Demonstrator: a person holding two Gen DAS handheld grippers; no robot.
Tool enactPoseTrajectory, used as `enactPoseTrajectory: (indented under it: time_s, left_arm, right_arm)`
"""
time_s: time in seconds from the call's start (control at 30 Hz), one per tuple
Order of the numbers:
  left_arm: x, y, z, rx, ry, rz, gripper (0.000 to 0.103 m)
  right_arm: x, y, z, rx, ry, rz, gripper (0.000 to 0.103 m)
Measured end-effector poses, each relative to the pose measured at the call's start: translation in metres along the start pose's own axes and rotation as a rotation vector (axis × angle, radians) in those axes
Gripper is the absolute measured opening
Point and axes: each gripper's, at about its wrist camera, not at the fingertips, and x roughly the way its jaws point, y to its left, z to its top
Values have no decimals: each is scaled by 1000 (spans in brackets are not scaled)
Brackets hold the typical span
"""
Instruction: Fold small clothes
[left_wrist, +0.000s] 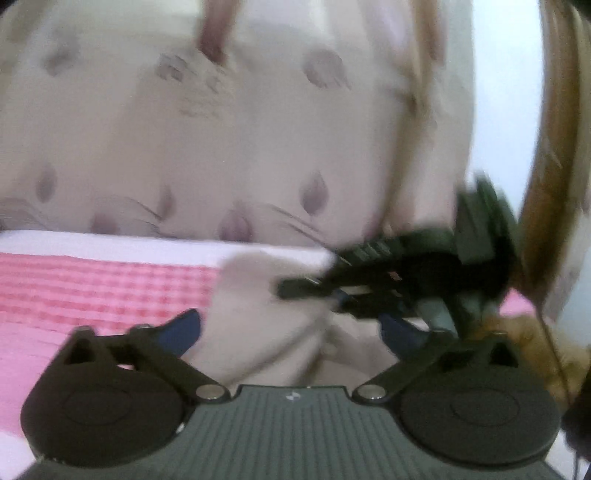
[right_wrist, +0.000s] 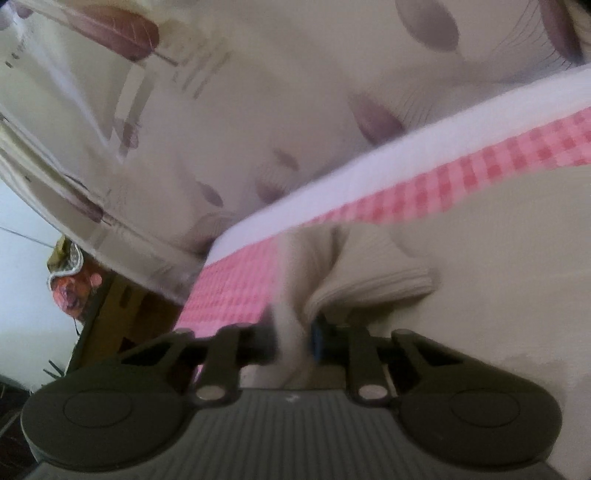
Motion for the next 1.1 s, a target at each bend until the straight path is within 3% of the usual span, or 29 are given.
enactPoseTrajectory:
  time_s: [0.13, 0.27, 0.33, 0.43, 0.47, 0.5, 0.53, 0.57, 0.6, 0.8, 0.9, 0.97, 1.1]
  left_arm:
    - [-11, 27, 6, -1, 33, 43, 103]
    - [-5, 46, 0, -91, 96, -23, 103]
    - [2, 43, -7, -77, 133, -48, 102]
    - [5, 32, -22, -33, 140, -67, 102]
    - [6, 28, -25, -3, 140, -58, 102]
    - [6, 24, -28, 21, 135, -50, 102]
    - [5, 21, -30, 33, 129, -52, 102]
    - [5, 21, -30, 35, 125, -56, 102]
    - [5, 21, -31, 34, 120, -57, 102]
    - [0, 23, -35, 27, 98, -93, 102]
    - [-1, 26, -37, 13, 82, -113, 102]
    - [-2, 29, -39, 0, 67, -131, 102]
    - [-3, 30, -41, 5, 55, -153, 102]
  right_arm:
    - [-20, -11, 6, 32, -61, 31, 13]
    - [-52, -21, 19, 34, -137, 19, 7]
    - [-69, -31, 28, 52, -163, 4, 7]
    - [-72, -48, 27, 165, -83, 55, 9]
    - [-71, -53, 23, 216, -58, 84, 12]
    - [-70, -56, 17, 259, -53, 103, 32]
    - [-69, -57, 11, 296, -54, 125, 75]
    - [-67, -56, 5, 317, -60, 158, 94]
    - [-65, -52, -2, 322, -75, 187, 103]
    - [-31, -29, -13, 329, -5, 228, 103]
    - [-12, -20, -13, 321, 31, 209, 103]
    - [-3, -16, -12, 310, 36, 132, 103]
    - [9, -11, -15, 304, 14, 125, 103]
